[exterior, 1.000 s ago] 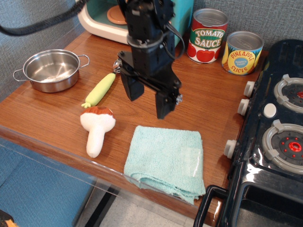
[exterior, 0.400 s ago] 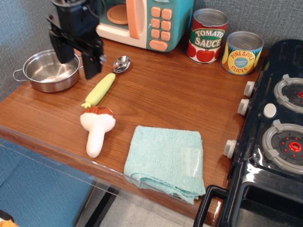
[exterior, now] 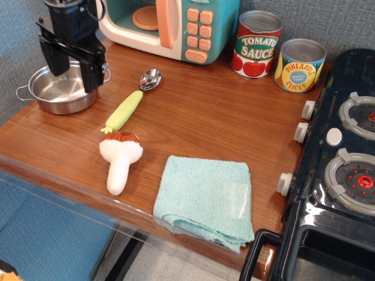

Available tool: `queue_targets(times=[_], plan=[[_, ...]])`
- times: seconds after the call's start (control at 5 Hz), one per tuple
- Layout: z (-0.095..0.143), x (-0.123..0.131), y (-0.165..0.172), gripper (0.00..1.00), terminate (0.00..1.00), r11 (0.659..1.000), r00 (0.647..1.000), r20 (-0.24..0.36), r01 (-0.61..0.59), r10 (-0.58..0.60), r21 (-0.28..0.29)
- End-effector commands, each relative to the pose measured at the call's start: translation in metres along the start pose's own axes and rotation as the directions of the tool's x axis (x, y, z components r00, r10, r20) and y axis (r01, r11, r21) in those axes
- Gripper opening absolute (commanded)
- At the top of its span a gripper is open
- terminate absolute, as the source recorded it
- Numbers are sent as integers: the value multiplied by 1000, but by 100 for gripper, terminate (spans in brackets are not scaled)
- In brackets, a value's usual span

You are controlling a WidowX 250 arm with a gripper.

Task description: Pick up the pot and put it under the yellow can and next to the stove.

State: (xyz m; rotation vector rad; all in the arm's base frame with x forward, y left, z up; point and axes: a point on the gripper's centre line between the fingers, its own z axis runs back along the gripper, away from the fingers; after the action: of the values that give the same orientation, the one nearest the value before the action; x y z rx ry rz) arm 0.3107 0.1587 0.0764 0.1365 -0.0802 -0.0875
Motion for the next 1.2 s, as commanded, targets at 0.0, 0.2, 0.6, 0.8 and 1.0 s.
queue_targets(times=[0.0,0.2,0.6,0.8,1.0], plan=[[-13,11,21,100,0,999,999,-26,-22,23,39],[-27,12,26,100,0,999,998,-54,-30,32,36],[-40,9,31,0,0,998,996,-65,-52,53,18],[-38,10,30,0,0,999,997,-54,-53,53,12],[-13,17,29,0,0,998,999,8,-47,47,35]])
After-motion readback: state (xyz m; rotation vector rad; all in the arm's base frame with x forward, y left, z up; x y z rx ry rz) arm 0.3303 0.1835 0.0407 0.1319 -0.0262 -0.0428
